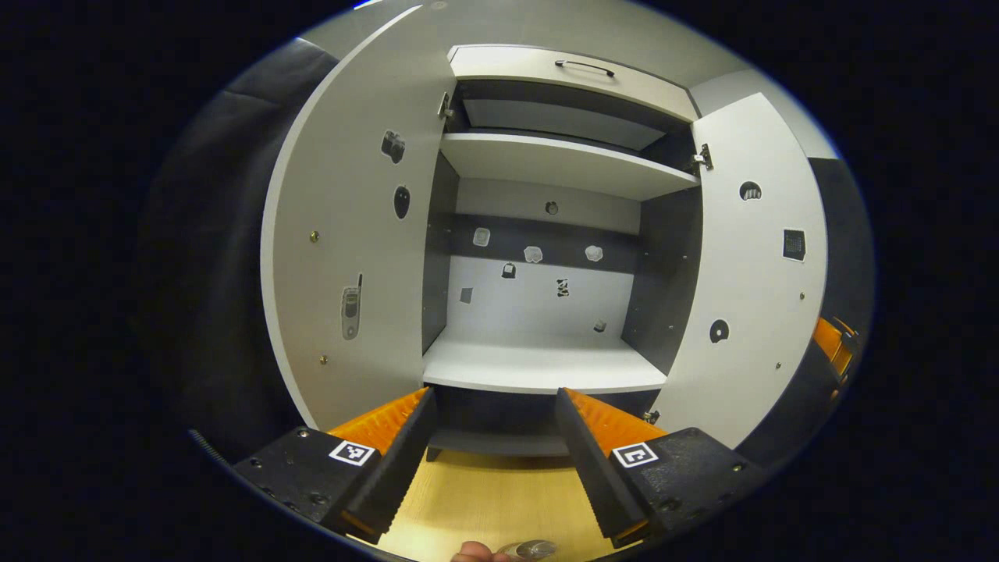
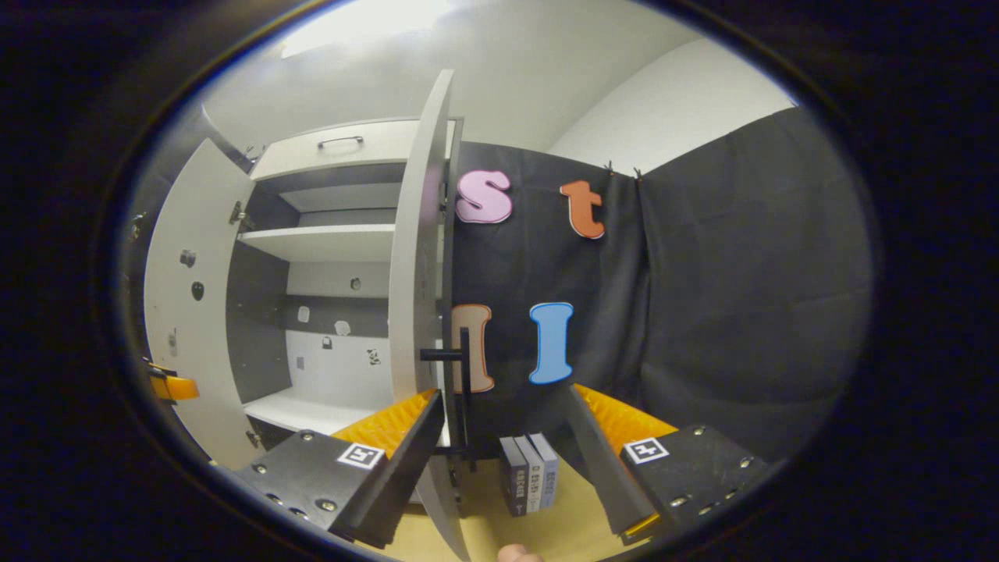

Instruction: Grasp the bottle in the cabinet with the left hand and place it on the coaster, then close the right door with the right hand and the left door with the left hand.

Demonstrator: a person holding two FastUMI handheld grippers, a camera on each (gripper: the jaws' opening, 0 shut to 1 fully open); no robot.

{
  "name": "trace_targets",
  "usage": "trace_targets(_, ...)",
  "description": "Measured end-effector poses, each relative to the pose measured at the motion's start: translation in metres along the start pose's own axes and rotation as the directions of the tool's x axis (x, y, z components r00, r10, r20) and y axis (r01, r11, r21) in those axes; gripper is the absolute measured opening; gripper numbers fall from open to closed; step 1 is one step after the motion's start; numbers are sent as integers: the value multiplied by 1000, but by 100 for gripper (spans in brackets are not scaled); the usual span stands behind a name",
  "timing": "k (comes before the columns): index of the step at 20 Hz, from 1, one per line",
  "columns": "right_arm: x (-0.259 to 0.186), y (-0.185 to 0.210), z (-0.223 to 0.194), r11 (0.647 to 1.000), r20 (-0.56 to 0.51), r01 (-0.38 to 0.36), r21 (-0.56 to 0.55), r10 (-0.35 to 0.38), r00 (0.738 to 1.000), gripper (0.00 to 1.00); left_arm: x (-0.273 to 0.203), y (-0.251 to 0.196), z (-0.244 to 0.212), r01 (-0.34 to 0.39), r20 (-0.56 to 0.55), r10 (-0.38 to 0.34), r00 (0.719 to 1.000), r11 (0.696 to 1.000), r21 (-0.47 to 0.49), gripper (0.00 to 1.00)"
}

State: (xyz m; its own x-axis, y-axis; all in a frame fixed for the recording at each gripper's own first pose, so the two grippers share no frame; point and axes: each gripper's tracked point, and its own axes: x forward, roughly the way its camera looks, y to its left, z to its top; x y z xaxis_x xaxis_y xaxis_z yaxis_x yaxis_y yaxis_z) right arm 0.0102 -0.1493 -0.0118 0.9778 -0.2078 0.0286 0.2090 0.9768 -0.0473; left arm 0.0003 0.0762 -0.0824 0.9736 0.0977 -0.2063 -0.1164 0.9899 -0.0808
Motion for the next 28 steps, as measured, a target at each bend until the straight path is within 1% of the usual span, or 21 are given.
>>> trace_targets(1,0,8,0,1000,-2,-22,8,22,1000,92,0,-1,-1,4,-1,-4,1000,1000,-6,95)
trace_targets(2,-1,17,-1,999,-6,-47,20,47,999,92,0,-1,0,2,1,-2,1000,1000,-6,95)
trace_targets(3,-1,29,-2,997,-9,-75,32,75,997,96,-1,1,1,-4,4,4,1000,1000,-3,95)
trace_targets(6,1,65,-4,988,-18,-151,37,151,988,96,-3,5,5,-12,16,12,1000,1000,-6,95)
trace_targets(10,6,106,-6,973,-24,-228,38,229,973,96,-14,24,5,-47,24,48,999,999,-19,95)
trace_targets(11,7,116,-6,967,-27,-248,55,250,968,96,-18,29,6,-57,25,57,998,998,-19,95)
trace_targets(12,6,126,-4,959,-25,-272,75,275,961,92,-22,33,7,-67,30,68,997,998,-15,95)
trace_targets(13,6,137,-1,948,-19,-304,94,307,952,99,-25,37,7,-78,35,78,996,997,-7,95)
trace_targets(14,4,149,0,936,-14,-336,110,339,941,96,-30,41,9,-89,40,89,995,996,3,95)
trace_targets(16,2,169,-1,917,-17,-377,132,383,924,96,-39,49,11,-111,50,109,993,994,26,95)
trace_targets(21,-6,205,0,882,-17,-441,164,450,893,96,-57,65,10,-151,54,149,987,988,28,95)
trace_targets(25,-11,217,-5,870,-32,-460,177,472,881,96,-71,83,9,-200,51,198,979,979,32,95)
trace_targets(26,-12,219,-6,867,-34,-464,181,477,878,93,-73,87,9,-208,49,206,977,978,29,95)
trace_targets(27,-12,221,-6,865,-35,-467,182,481,876,96,-74,89,8,-213,47,211,976,977,26,95)
trace_targets(28,-12,220,-6,864,-35,-470,180,483,875,96,-74,91,8,-218,47,217,975,976,24,95)
